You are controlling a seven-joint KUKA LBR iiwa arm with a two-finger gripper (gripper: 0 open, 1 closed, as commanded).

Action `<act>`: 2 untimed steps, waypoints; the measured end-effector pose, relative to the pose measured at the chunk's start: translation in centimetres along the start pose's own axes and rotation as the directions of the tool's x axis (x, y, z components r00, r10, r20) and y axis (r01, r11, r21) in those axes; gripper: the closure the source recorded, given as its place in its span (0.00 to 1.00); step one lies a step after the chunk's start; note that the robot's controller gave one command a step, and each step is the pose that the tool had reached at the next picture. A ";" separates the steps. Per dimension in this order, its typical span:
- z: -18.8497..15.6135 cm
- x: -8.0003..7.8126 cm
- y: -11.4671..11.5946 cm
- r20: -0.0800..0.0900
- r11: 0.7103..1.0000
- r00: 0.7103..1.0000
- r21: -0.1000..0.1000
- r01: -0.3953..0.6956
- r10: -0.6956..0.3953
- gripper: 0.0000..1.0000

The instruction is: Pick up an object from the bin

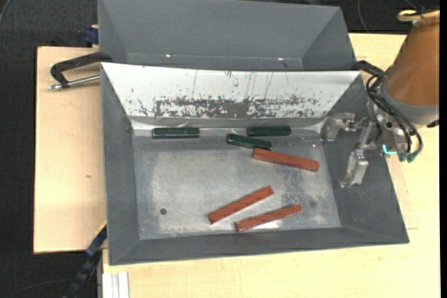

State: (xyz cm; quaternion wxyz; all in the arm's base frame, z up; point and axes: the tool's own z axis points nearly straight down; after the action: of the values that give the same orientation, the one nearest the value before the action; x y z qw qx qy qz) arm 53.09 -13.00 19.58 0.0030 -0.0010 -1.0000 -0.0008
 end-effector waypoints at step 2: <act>11.8 -2.6 3.7 0.008 0.991 0.991 0.000 -0.133 0.133 1.00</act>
Offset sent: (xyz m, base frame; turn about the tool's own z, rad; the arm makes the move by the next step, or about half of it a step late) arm 0.0247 0.0365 -0.1193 0.1339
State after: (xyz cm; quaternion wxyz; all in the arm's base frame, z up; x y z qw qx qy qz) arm 55.66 -9.28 7.75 -0.0007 -0.0676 -0.9977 -0.0002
